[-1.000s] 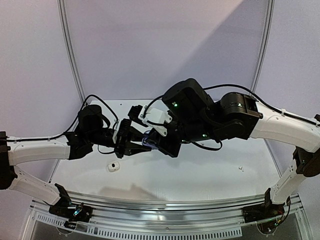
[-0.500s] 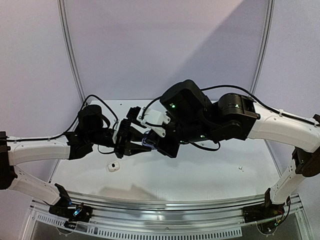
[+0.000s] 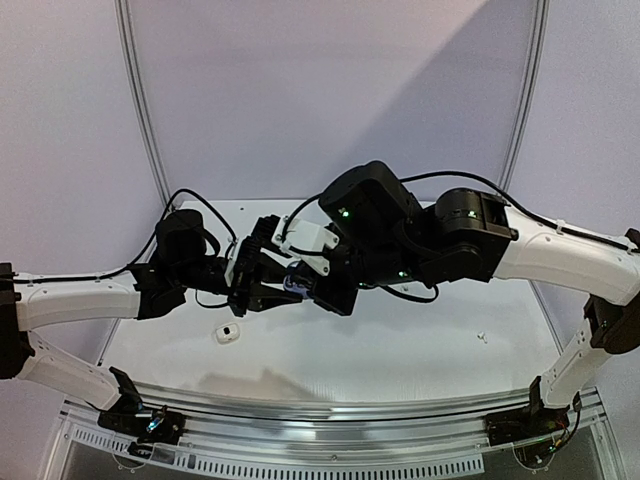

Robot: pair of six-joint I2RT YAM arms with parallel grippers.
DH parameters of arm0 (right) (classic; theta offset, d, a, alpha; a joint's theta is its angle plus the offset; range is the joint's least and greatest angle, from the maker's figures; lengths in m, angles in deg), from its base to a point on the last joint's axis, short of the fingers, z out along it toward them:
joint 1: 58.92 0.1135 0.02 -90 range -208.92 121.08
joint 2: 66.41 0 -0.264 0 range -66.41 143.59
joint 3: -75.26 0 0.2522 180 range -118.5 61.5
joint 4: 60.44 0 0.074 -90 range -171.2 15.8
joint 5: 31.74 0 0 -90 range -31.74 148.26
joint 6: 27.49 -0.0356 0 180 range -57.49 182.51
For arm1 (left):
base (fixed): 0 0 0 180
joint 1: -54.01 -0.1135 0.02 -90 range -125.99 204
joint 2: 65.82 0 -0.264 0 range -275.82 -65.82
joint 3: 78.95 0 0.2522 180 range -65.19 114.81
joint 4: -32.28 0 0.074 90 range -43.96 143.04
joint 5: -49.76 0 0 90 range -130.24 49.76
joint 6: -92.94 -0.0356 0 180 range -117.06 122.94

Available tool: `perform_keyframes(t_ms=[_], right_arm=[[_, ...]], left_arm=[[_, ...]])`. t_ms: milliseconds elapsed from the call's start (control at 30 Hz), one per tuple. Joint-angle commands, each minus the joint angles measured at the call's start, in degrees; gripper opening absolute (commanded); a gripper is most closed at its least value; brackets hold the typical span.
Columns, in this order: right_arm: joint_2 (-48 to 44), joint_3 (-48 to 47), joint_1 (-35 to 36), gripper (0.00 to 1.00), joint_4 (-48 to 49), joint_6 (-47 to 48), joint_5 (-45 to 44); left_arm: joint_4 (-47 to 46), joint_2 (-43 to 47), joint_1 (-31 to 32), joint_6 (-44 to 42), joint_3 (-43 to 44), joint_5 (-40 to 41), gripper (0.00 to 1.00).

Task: Insert the wireless bluetooth earbuds into the charging case
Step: Insert the left earbud into the left side groove of the charging case.

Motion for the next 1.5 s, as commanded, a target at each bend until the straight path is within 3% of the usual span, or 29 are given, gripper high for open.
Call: perform_keyframes(t_ms=[0,533,833,1167,1467], right_arm=[[-1.3,2.9,-0.1,0.0,5.3,1.8,-0.8],[-4.2,9.8,-0.1,0.0,16.2,1.2,1.4],[-5.9,14.9,-0.1,0.0,16.7,-1.3,1.1],[-4.4,14.4,-0.1,0.0,14.8,-1.8,1.8],[-4.9,10.1,-0.1,0.21,11.7,-2.2,-0.2]], left_arm=[[-2.0,0.2,0.4,3.5,-0.7,-1.7,0.0],[-7.5,0.0,0.1,8.6,-1.1,-2.6,0.0],[-10.3,0.2,-0.2,10.9,-1.2,-2.0,0.0],[-10.5,-0.1,-0.3,11.4,-0.8,-1.9,0.0],[-7.9,-0.4,-0.7,11.4,-0.6,-0.9,0.0]])
